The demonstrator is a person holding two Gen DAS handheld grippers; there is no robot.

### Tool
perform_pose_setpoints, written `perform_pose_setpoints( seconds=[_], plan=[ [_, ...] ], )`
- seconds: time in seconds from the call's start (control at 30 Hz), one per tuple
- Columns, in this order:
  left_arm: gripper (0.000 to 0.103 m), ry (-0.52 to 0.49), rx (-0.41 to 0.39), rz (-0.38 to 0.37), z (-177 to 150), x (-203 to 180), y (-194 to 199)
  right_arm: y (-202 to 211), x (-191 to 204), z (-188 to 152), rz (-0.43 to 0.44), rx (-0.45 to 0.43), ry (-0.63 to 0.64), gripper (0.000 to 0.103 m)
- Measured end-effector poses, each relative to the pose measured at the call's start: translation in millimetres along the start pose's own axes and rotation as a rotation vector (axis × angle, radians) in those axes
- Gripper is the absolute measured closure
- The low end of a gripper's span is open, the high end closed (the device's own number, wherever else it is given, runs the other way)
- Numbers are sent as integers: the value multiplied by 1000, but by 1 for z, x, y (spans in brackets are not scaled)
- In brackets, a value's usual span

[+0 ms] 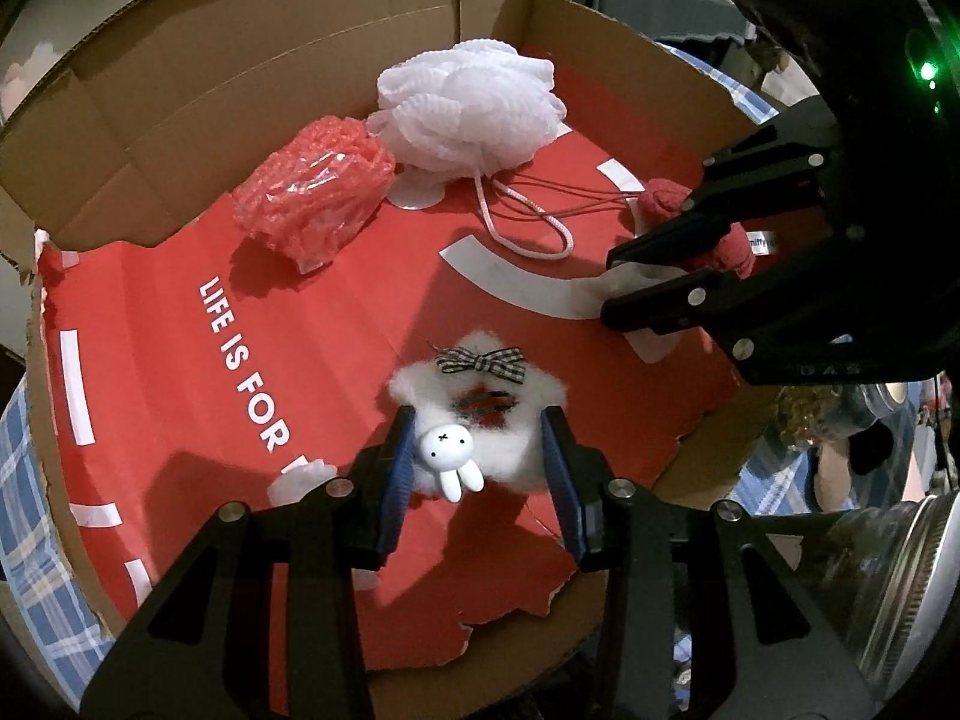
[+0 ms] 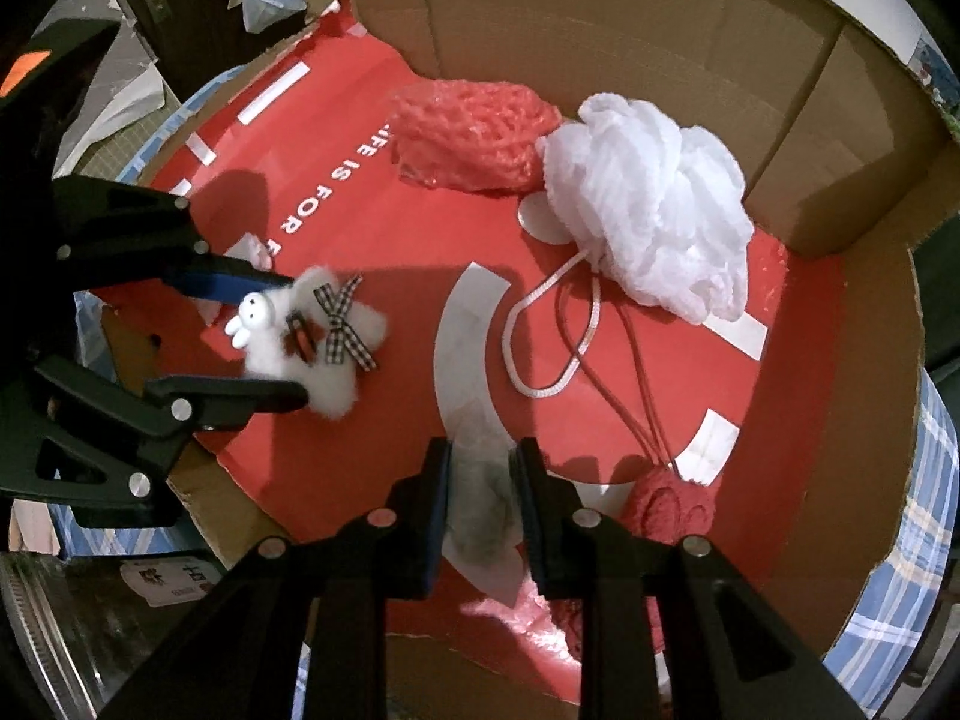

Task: Organize soft objects
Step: 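Lower the wreath and sheet onto the box floor and open both tools, then withdraw both open tools from the box back over the table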

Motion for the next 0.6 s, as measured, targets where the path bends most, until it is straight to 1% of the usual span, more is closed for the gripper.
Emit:
perform_pose_setpoints(
  seconds=[0.07, 0.13, 0.27, 0.33, 0.4, 0.5, 0.57, 0.6],
  plan=[
    [63, 2, 3, -3, 0, 0, 0, -2, 1, 0, -3, 9, 9, 77],
    [61, 4, 8, -4, 1, 1, -3, -3, 1, 0, -2, 12, 10, 71],
    [59, 11, 9, -5, 3, 1, -7, -3, 3, 3, -1, 12, 13, 67],
    [51, 13, 8, -4, 4, 1, -8, -4, 3, 2, 0, 14, 14, 61],
    [51, 14, 2, 3, 4, 2, -6, -4, 4, 3, 4, 15, 15, 58],
    [51, 25, -5, 7, 5, 3, -3, -5, 4, 6, 2, 16, 14, 57],
    [51, 32, -10, 14, 5, 3, 1, -4, 5, 7, 4, 13, 12, 52],
    [51, 35, -17, 17, 5, 3, 5, -3, 4, 8, 2, 10, 9, 48]
  ],
)
Point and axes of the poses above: each gripper's, at about its wrist camera, not at the fingertips, and y roughly against the way its jaws point, x to its left, z to its top, the point moved 8 cm from there along -y, roughly the way its jaws point, and after that the axes turned 9 degrees about -z, right-handed, at the moved point
